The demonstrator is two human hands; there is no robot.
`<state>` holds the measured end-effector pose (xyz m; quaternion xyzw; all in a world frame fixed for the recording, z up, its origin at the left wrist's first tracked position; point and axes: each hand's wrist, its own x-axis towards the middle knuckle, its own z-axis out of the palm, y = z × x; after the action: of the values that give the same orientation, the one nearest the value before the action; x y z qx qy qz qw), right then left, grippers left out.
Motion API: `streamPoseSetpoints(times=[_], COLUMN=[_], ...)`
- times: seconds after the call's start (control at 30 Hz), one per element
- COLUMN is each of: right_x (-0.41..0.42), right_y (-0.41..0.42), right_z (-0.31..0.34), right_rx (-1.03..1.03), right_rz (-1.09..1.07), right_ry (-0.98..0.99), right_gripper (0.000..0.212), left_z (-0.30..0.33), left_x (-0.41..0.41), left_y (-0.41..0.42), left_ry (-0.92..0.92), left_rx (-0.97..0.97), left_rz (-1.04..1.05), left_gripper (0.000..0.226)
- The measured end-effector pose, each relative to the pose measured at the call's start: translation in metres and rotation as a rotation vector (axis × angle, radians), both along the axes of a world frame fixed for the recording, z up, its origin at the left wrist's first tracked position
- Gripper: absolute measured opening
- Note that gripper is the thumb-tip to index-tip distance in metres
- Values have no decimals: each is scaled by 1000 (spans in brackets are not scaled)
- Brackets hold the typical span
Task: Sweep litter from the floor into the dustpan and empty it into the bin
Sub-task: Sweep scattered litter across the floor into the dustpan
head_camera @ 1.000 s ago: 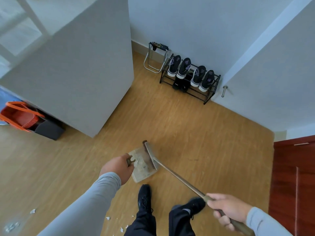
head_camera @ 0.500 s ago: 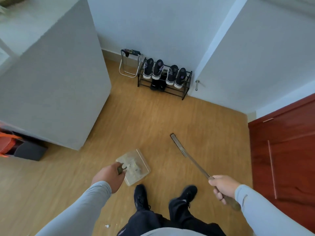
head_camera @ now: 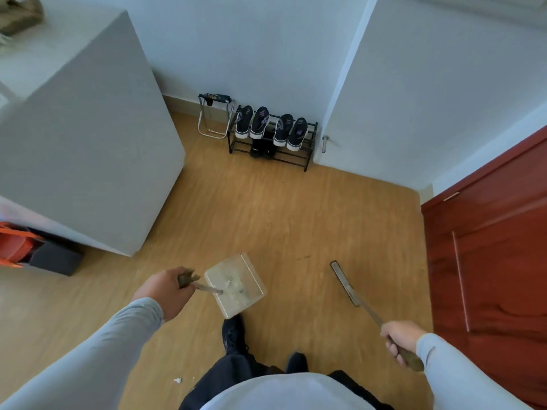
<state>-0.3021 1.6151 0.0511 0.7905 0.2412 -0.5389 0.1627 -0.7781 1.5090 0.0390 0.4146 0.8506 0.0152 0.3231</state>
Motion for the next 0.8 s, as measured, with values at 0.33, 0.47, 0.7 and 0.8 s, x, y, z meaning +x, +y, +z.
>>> streamPoseSetpoints(times=[0.33, 0.47, 0.7, 0.8], right_x=[2, -49, -104, -120], right_y=[-30, -79, -150, -183], right_z=[-69, -72, -48, -57], right_rx=[35, 22, 2, -10], right_rz=[438, 685, 1387, 1399], right_ry=[67, 208, 97, 156], right_gripper=[43, 24, 36, 23], left_z=[36, 49, 49, 38], left_x=[83, 90, 85, 76], left_y=[-116, -167, -254, -296], left_ry=[34, 81, 84, 91], left_rx=[86, 89, 81, 70], left_rz=[323, 437, 591, 602], left_gripper=[24, 22, 23, 22])
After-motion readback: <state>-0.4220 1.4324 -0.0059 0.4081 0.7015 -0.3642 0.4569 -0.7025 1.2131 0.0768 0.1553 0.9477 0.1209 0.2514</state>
